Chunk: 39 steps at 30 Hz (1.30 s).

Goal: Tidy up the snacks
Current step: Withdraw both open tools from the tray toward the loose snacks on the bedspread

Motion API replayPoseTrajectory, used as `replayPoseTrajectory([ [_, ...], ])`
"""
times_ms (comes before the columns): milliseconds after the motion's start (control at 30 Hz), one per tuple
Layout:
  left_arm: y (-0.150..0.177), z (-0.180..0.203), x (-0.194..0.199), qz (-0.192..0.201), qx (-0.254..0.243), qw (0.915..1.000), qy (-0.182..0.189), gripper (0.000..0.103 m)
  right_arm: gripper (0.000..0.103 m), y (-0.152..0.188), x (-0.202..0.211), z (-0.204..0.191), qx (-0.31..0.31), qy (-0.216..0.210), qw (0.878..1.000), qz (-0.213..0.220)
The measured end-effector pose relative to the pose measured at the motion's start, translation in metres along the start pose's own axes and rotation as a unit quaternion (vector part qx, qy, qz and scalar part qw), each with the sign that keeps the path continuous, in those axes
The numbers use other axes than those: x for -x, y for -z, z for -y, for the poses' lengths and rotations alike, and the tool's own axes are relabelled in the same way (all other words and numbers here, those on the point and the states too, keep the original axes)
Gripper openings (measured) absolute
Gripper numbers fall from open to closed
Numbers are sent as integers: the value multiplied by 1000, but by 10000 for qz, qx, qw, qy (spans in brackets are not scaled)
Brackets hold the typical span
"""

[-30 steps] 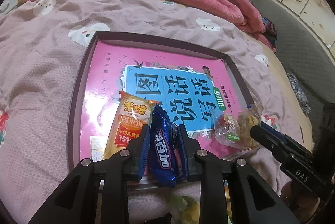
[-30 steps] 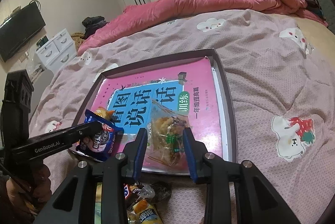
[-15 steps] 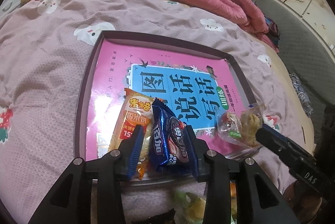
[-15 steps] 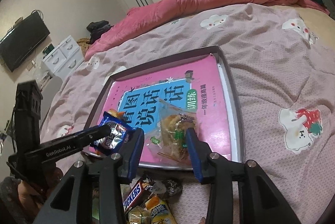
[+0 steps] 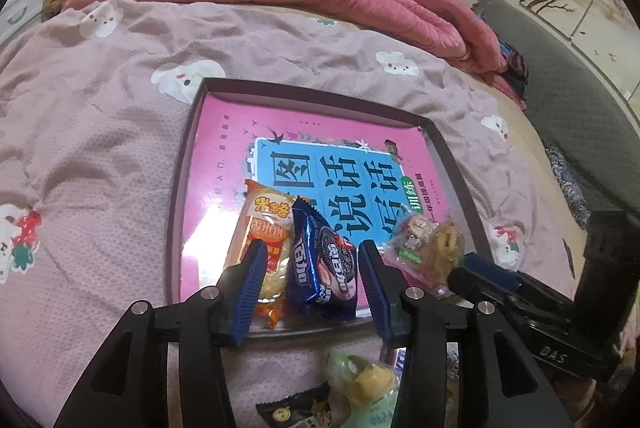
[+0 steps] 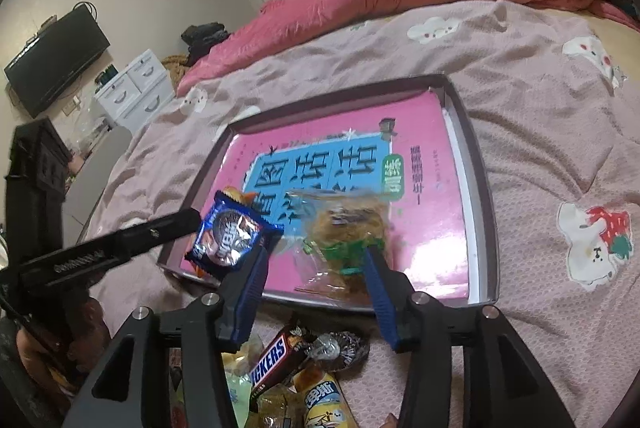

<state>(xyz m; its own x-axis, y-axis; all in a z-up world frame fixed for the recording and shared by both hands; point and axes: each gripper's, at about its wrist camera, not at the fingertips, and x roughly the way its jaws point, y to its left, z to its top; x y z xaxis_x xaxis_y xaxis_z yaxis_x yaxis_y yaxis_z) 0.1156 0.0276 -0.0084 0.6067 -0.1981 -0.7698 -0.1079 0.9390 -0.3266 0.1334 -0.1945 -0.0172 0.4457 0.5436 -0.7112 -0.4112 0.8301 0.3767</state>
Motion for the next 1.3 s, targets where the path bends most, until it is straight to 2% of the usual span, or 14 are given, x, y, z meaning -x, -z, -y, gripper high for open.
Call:
replayPoseTrajectory([
  [133,2,-2,8,40,7,10000,-7,50,49,0,4,-2,36,-68,9999,96],
  [400,5,-2,23,87,-1,10000,26,57,51,-2,15,-2,35,-115,9996,243],
  [633,7,0,31,116,-50,9999,-8,59,52,-3,26,-1,41,-97,9993,371],
  [767,9,2,36,138,-105,9998,-50,64,52,-2,33,-1,70,-56,9990,430],
  [1300,15,4,50,210,-180,9995,-133,65,54,3,52,-1,164,75,9985,511],
])
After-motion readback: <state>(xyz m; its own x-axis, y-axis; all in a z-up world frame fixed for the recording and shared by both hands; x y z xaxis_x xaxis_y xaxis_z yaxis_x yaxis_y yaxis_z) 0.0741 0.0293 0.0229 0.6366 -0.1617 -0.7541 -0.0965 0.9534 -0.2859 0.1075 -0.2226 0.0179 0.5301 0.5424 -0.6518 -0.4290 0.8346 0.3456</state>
